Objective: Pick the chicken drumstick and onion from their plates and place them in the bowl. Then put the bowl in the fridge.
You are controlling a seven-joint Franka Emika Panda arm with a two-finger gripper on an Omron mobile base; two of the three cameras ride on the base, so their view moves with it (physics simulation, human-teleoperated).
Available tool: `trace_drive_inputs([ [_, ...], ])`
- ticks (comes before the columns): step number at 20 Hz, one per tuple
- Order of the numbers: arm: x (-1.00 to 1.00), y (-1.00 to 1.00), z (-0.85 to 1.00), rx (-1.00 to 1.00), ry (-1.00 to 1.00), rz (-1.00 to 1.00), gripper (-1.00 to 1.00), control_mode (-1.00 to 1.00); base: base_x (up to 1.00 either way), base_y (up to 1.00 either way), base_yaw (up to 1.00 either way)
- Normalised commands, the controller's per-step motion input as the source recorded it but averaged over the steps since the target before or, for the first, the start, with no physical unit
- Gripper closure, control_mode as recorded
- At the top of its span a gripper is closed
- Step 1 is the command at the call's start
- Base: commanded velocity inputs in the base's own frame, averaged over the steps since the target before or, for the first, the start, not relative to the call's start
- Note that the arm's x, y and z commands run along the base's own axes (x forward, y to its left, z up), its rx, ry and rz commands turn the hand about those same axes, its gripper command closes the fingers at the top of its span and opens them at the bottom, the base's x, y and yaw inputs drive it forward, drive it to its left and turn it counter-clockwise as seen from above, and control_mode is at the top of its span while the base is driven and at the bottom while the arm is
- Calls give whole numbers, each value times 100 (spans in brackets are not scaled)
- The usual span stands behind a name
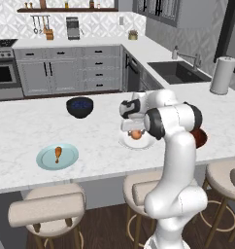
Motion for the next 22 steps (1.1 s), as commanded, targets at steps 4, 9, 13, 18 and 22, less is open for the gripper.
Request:
trace_drive_inputs([
  [4,-59,0,0,0,0,0,100,-100,0,0,0],
  [9,-67,0,23,0,-3,0,100,-100,0,0,0],
  [13,-96,4,96,-9,-15,-1,100,-100,0,0,0],
  [18,-34,-42,96,-9,-5,-2,100,-100,0,0,0],
  [22,-11,-99,36,0,0,-1,100,-100,0,0,0],
])
